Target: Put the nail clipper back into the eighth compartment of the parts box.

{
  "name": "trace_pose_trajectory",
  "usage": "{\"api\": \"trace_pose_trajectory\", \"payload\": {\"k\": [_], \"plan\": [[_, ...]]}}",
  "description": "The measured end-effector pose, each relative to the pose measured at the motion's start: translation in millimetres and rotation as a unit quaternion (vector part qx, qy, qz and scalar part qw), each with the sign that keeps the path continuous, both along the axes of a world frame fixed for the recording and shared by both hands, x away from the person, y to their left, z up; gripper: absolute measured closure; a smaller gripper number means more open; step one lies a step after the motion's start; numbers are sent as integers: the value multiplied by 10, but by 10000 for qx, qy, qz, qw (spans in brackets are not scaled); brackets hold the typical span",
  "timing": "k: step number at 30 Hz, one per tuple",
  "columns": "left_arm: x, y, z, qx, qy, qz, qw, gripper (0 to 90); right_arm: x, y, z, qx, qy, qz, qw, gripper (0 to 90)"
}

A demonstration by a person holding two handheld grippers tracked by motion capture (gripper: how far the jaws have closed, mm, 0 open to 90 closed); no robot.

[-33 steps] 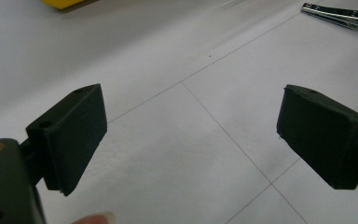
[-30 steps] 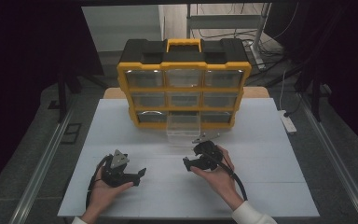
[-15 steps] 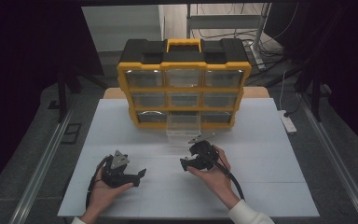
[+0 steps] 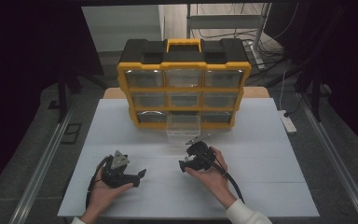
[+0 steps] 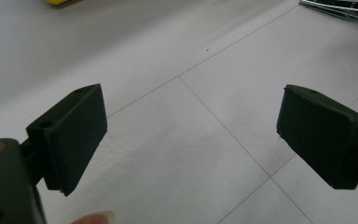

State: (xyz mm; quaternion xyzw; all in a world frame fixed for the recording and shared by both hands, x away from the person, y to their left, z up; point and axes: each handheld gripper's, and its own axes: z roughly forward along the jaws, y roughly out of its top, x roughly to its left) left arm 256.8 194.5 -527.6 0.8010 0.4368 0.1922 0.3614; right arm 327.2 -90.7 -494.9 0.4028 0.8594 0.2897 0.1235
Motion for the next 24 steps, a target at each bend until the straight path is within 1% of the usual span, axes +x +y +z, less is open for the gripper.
{"api": "trace_pose_trajectory", "payload": {"k": [7,12,16,21,24], "plan": [[4,5,-8,-7,15,8,10000,92,11,35,-88,-72,69,-23,9999,231],[2,2,-7,7,19,4,10000,92,16,51,-127,-106,121,-42,9999,245],[7,-1,-11,22,32,-11,10000,91,20,62,-150,-174,119,-36,9998,263],[3,2,-9,15,25,-9,10000,91,25,68,-172,-254,112,-40,9996,320],[2,0,-11,21,32,-18,10000,91,14,78,-183,-328,106,-22,9994,374]]}}
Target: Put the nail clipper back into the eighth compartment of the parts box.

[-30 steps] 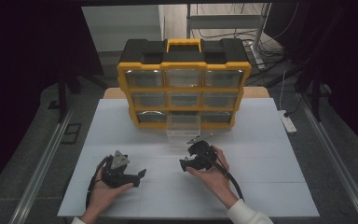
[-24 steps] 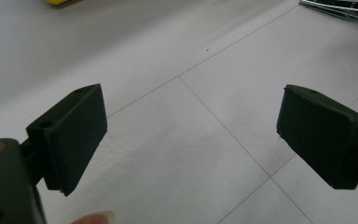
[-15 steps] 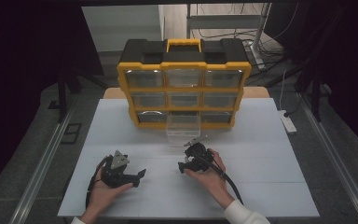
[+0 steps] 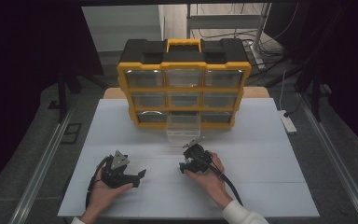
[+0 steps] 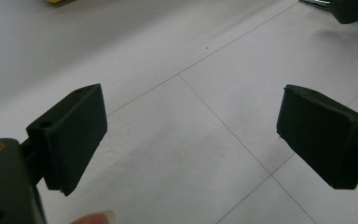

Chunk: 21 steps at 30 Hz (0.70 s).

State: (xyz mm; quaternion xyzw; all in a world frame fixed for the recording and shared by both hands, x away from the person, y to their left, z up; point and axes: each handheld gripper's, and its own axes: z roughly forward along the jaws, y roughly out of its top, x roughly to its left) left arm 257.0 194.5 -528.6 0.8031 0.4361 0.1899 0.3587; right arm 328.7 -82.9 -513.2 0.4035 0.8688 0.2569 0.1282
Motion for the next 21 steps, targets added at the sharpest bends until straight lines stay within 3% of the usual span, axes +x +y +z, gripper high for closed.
{"api": "trace_pose_trajectory", "payload": {"k": [13,21], "plan": [[0,-1,-4,1,2,-7,10000,92,-23,20,-25,-130,-3,130,9998,537],[0,-2,-6,9,-4,-14,10000,92,-13,1,-14,-145,24,75,9999,633]]}}
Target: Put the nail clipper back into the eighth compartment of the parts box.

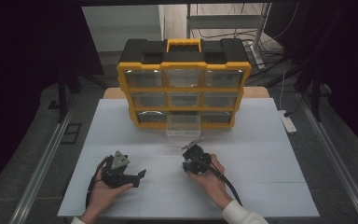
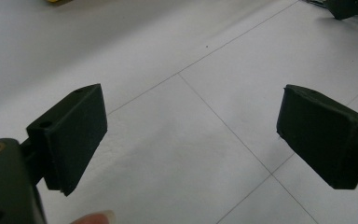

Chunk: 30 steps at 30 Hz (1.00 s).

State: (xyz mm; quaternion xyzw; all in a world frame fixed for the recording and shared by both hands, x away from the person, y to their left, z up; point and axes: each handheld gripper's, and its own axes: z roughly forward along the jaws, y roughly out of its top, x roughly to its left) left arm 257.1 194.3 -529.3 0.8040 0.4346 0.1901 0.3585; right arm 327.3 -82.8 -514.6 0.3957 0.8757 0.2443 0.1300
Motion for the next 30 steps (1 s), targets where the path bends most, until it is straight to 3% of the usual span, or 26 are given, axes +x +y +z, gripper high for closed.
{"api": "trace_pose_trajectory", "payload": {"k": [9,17,30], "plan": [[1,2,-4,25,-5,0,10000,92,11,-43,2,69,19,-58,10000,780],[0,1,-6,27,1,-3,10000,92,17,-68,17,173,27,-11,9998,790],[1,6,-6,41,-3,-13,10000,92,-20,-122,192,380,-63,184,9991,791]]}}
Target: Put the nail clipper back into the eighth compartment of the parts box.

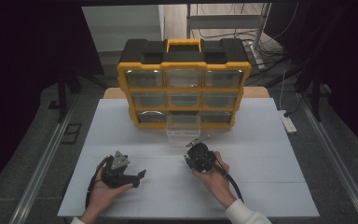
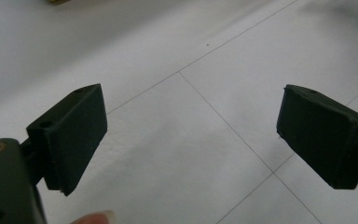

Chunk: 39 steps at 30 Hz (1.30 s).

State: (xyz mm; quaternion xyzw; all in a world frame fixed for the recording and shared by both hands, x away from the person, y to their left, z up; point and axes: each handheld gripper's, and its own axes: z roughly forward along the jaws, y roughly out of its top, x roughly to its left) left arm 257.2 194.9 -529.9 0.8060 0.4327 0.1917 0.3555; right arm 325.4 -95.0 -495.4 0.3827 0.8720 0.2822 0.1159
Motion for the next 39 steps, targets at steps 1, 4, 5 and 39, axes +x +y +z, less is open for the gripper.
{"api": "trace_pose_trajectory", "payload": {"k": [1,4,5,39], "plan": [[-1,0,1,-4,-4,1,10000,92,-2,-3,9,11,-5,21,10000,791],[-3,2,4,-15,-9,0,10000,92,-12,-12,38,71,32,81,9999,791],[-3,2,5,-20,-10,0,10000,92,-19,-13,51,69,26,103,9999,792],[-21,-1,30,-112,-89,29,9999,93,-87,-158,453,271,-367,289,9985,792]]}}
